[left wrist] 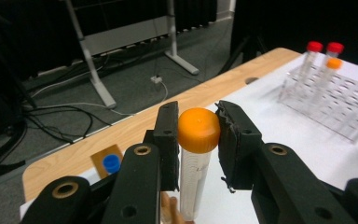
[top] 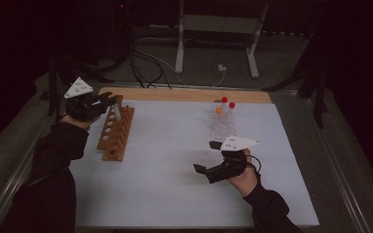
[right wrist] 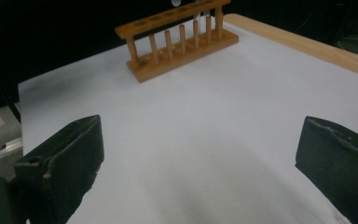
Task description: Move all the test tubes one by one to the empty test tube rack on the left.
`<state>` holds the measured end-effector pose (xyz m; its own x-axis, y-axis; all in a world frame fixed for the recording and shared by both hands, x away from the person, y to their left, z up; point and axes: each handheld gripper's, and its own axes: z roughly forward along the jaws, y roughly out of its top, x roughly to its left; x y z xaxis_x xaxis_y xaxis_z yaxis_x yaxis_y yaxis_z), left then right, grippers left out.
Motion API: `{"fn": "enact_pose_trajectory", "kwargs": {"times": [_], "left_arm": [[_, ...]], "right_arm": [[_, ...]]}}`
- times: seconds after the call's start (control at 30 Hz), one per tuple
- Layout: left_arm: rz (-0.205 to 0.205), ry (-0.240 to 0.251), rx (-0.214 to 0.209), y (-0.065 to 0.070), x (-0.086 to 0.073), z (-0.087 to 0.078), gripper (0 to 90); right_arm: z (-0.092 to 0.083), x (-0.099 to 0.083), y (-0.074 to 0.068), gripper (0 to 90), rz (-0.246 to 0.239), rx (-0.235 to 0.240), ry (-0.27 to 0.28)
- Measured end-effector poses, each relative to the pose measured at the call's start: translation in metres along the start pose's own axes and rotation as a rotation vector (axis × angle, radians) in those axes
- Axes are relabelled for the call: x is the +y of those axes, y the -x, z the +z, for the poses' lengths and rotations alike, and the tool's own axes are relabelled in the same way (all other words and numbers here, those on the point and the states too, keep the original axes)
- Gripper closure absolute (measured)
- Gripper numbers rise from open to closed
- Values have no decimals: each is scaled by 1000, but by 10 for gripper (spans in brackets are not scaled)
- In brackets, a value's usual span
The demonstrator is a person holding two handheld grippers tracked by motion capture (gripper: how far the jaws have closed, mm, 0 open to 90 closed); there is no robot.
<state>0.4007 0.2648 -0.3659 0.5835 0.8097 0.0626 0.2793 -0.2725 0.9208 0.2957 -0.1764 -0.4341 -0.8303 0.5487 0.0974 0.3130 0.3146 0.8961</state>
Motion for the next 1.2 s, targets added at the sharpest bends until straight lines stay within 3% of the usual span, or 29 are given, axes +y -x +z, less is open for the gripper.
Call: {"fn": "enact_pose_trajectory", "kwargs": {"times": [0.3,0.5,0.67,1.2], "left_arm": [[-20,-17,62,-18,-3,10,718],[-43,-29,99,-27,-14,15,718],[-74,-44,99,-30,-26,21,718],[-114,-98,97,-27,-66,40,718]], "right_arm": [[-1,-1,1,11,-4,7,2],[-1,-1,1,11,-5,10,-1],[-2,-1,1,11,-4,13,0],[-1,-3,3,11,2,15,-10]]}}
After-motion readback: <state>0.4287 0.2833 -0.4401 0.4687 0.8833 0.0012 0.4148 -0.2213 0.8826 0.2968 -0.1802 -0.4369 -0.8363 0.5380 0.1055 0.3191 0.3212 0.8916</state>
